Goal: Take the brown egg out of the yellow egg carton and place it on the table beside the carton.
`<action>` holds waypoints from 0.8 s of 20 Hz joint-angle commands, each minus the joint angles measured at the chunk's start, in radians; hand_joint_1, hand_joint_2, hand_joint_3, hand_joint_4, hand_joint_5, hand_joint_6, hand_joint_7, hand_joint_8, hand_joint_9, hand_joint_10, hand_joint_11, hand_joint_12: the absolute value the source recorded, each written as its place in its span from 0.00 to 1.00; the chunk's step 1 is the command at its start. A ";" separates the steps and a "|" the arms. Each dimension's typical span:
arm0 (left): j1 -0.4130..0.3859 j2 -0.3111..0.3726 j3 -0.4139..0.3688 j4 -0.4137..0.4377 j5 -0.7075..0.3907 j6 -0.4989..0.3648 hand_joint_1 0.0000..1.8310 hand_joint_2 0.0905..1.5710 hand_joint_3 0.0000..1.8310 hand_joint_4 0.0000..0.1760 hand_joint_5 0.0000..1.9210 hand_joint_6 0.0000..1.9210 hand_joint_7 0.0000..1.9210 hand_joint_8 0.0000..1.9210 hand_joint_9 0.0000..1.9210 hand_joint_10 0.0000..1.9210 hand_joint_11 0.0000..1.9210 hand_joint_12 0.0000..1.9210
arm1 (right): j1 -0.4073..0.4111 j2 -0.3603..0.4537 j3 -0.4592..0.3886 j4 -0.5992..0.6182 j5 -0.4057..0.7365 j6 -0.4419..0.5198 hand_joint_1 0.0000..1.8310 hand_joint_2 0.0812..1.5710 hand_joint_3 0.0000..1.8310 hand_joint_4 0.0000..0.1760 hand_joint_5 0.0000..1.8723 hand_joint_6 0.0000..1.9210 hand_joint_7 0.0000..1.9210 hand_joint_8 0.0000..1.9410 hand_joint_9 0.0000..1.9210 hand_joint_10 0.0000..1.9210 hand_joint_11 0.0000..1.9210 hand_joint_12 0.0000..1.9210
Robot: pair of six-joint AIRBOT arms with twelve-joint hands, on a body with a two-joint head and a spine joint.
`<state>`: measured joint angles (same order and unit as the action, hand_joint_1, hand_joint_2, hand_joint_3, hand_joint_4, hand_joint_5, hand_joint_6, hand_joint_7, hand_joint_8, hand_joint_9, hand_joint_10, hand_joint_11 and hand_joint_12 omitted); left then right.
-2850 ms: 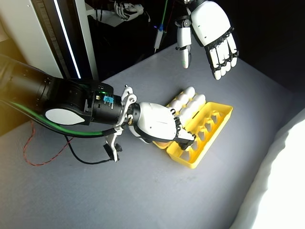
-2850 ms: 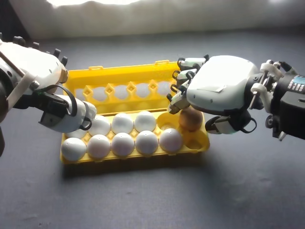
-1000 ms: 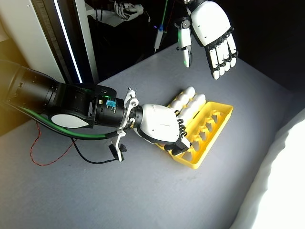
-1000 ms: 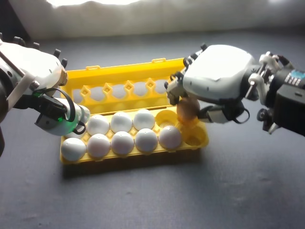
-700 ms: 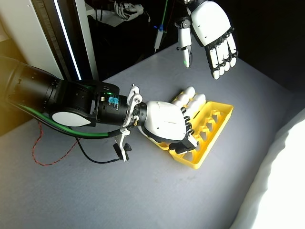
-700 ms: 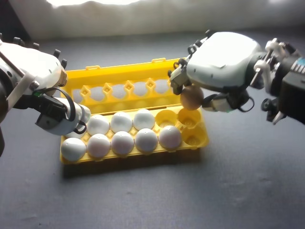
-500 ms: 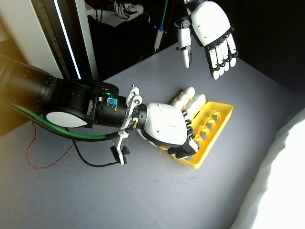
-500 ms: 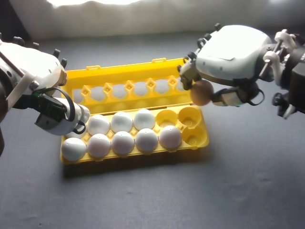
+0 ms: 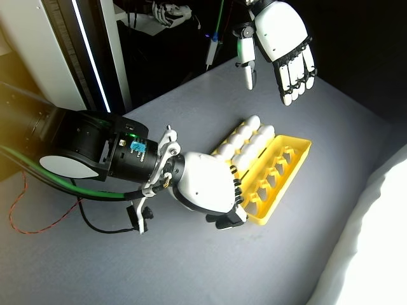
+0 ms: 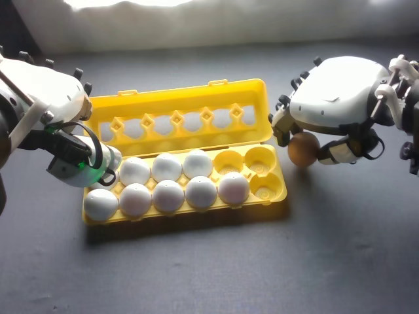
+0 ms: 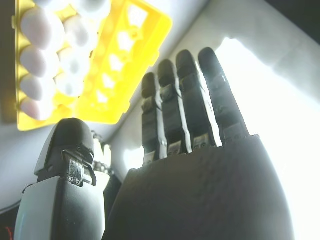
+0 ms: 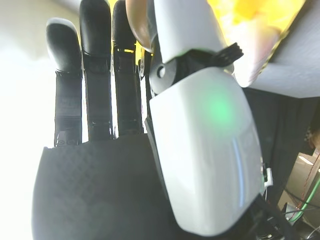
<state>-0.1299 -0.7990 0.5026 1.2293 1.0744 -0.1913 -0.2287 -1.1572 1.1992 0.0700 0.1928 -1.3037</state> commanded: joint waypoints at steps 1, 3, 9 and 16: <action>-0.009 0.012 -0.004 0.086 0.009 0.003 0.12 0.83 0.00 0.00 0.21 0.00 0.23 0.00 0.21 0.00 0.08 0.19 | 0.008 0.016 0.005 -0.003 0.105 -0.007 0.81 0.72 0.00 0.00 0.45 0.56 0.47 0.55 0.48 0.63 0.31 0.87; -0.009 0.012 -0.004 0.086 0.009 0.003 0.11 0.83 0.00 0.00 0.21 0.00 0.23 0.00 0.21 0.00 0.08 0.19 | 0.005 0.020 0.005 -0.003 0.100 -0.008 0.81 0.71 0.00 0.00 0.45 0.55 0.47 0.54 0.48 0.62 0.31 0.88; -0.009 0.012 -0.004 0.086 0.009 0.003 0.12 0.83 0.00 0.00 0.21 0.00 0.24 0.01 0.22 0.01 0.09 0.20 | -0.001 0.037 0.005 -0.032 0.100 -0.011 0.81 0.71 0.00 0.00 0.47 0.54 0.47 0.54 0.47 0.62 0.31 0.88; -0.009 0.012 -0.004 0.086 0.009 0.003 0.12 0.83 0.00 0.00 0.21 0.00 0.23 0.00 0.21 0.00 0.09 0.20 | -0.029 0.038 0.011 -0.033 0.104 -0.011 0.81 0.72 0.00 0.00 0.45 0.57 0.48 0.56 0.45 0.63 0.30 0.89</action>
<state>-0.1299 -0.7990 0.5026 1.2255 1.0744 -0.1913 -0.2546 -1.1305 1.2041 0.0406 0.1993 -1.3098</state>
